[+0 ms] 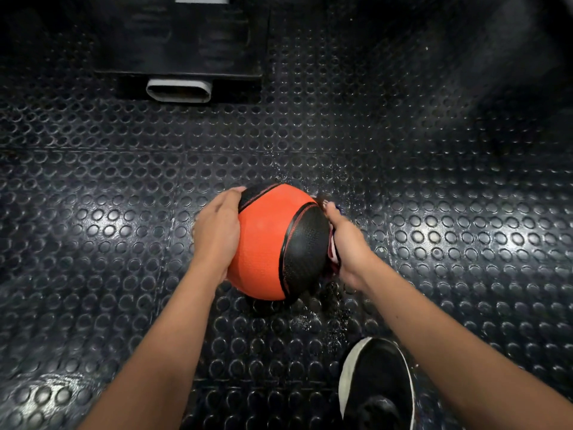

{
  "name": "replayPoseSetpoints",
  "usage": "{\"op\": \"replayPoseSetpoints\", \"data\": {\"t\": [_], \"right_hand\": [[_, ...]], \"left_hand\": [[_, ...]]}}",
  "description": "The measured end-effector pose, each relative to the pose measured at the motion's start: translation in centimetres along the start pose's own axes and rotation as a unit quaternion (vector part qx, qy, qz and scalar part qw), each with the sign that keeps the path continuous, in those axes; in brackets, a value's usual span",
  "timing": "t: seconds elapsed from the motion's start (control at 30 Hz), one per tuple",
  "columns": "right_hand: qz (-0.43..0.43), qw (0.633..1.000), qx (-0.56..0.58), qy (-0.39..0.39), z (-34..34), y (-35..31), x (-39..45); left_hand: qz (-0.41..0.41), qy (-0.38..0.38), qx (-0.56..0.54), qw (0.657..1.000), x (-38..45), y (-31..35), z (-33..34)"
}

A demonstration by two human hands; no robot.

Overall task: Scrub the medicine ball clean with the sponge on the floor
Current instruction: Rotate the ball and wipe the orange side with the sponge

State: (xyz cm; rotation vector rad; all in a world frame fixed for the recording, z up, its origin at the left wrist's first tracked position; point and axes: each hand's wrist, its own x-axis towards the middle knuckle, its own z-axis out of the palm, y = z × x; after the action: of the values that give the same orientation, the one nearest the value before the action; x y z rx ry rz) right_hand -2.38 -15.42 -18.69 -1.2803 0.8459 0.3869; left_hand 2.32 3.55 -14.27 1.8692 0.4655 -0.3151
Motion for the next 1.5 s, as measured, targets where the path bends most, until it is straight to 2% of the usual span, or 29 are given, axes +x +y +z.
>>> {"op": "replayPoseSetpoints", "data": {"t": [0.07, 0.17, 0.3, 0.33, 0.43, 0.53, 0.63, 0.73, 0.77, 0.87, 0.97, 1.07, 1.17, 1.3, 1.43, 1.5], "right_hand": [[0.025, 1.000, 0.008, -0.009, 0.2, -0.1, 0.1], [0.030, 0.995, 0.084, 0.044, 1.5, 0.6, -0.7], [0.016, 0.984, 0.140, 0.106, 1.9, 0.7, -4.8], [0.006, 0.984, 0.139, 0.113, 1.5, 0.8, -6.0], [-0.063, 0.984, 0.088, 0.139, 0.7, 2.5, -7.5], [-0.113, 0.981, 0.008, 0.160, 1.4, 2.9, -6.7], [-0.119, 0.983, 0.009, 0.139, 2.2, 2.3, -4.6], [-0.072, 0.986, 0.122, 0.085, 2.3, 1.3, -2.8], [-0.065, 0.986, 0.128, 0.080, 2.2, 1.2, -2.5], [-0.094, 0.989, 0.077, 0.089, 1.5, 1.0, -3.8], [-0.167, 0.979, 0.019, 0.117, 0.4, 2.0, -5.8], [-0.252, 0.956, -0.079, 0.124, -0.3, 3.2, -6.9], [-0.311, 0.928, -0.164, 0.125, 0.1, 3.9, -7.3], [-0.312, 0.927, -0.157, 0.139, 1.3, 3.9, -7.7], [-0.318, 0.927, -0.119, 0.157, 1.3, 2.7, -6.9], [-0.364, 0.911, -0.119, 0.153, 1.6, 2.3, -7.1]], "left_hand": [[-0.008, 0.011, 0.012, 1.000, 0.1, 0.3, 0.3], [-0.105, 0.084, 0.068, 0.989, 0.0, 1.1, 0.9], [-0.210, -0.016, -0.031, 0.977, 1.5, 2.6, 0.6], [-0.200, -0.033, -0.050, 0.978, 1.7, 3.2, 0.3], [-0.161, -0.042, -0.011, 0.986, 2.3, 3.2, 0.0], [-0.072, -0.008, 0.052, 0.996, 0.4, 2.6, 0.7], [-0.015, 0.034, 0.039, 0.999, -1.9, 2.0, 2.0], [-0.018, 0.102, 0.011, 0.995, -2.5, 1.7, 2.8], [-0.025, 0.117, -0.001, 0.993, -2.5, 1.6, 3.1], [-0.044, 0.128, -0.053, 0.989, -3.4, 1.3, 3.4], [-0.054, 0.094, -0.089, 0.990, -4.1, -0.1, 2.9], [-0.084, 0.072, -0.076, 0.991, -3.9, -1.2, 2.0], [-0.107, 0.091, -0.063, 0.988, -4.1, -1.3, 2.0], [-0.082, 0.165, -0.098, 0.978, -4.9, -1.5, 2.1], [-0.084, 0.132, -0.073, 0.985, -4.1, -1.1, 1.8], [-0.064, 0.130, -0.046, 0.988, -3.8, -0.8, 2.1]]}}
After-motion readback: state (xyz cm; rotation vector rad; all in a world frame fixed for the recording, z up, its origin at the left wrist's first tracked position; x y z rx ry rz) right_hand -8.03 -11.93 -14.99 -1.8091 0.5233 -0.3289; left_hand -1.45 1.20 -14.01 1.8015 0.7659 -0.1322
